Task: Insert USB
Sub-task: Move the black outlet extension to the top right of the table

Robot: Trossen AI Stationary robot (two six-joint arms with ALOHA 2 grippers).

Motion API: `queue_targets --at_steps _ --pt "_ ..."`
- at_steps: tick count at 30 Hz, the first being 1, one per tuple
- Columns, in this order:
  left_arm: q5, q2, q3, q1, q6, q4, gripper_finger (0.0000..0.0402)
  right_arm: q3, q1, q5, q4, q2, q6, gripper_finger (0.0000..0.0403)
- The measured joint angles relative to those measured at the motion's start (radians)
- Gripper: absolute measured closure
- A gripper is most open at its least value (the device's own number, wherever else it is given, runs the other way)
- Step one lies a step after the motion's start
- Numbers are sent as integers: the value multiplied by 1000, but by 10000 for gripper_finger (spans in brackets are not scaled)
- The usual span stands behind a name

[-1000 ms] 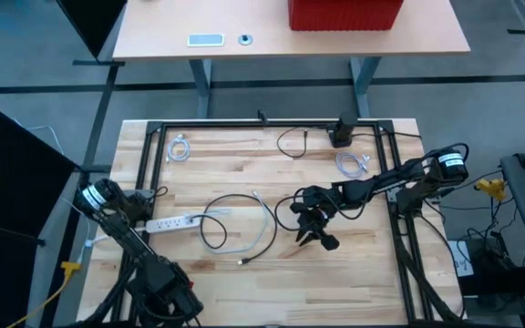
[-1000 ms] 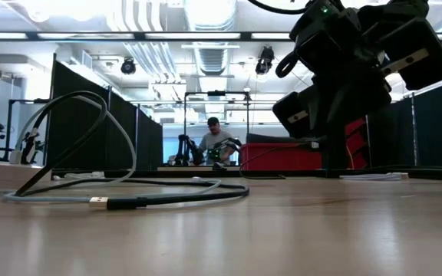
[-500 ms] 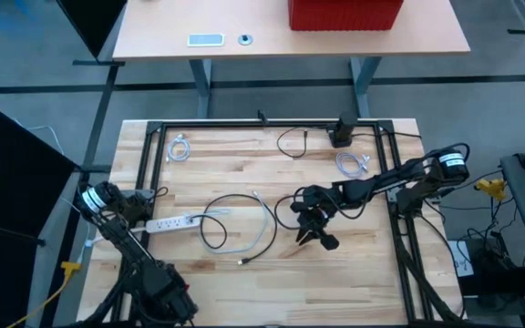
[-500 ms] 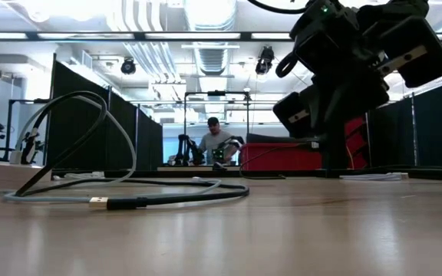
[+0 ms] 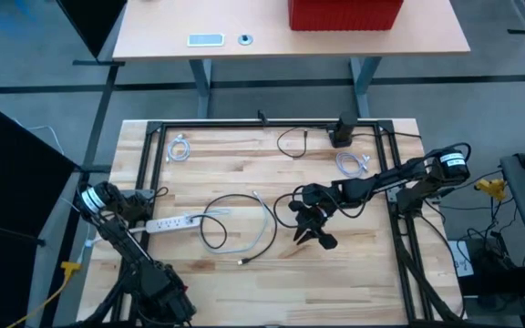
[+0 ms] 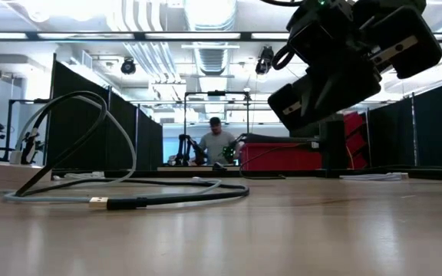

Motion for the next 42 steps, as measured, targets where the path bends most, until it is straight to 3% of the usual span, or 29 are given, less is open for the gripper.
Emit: queue_targets --at_steps 7,18,24,36,40,42 --pt "-82 0 0 5 16 4 402 0 0 0 1 0 0 363" --pt "-122 0 16 27 38 -2 402 1 0 0 1 -1 -3 353" --pt "-218 -10 51 54 63 -19 402 1 0 0 2 -1 -4 346" --pt "-429 -13 80 129 235 -97 402 1 0 0 2 -1 -4 361" --pt "-425 -14 121 155 309 -156 402 1 0 0 2 -1 -4 363" --pt "-416 -18 167 164 346 -274 402 1 0 0 2 -1 -10 362"
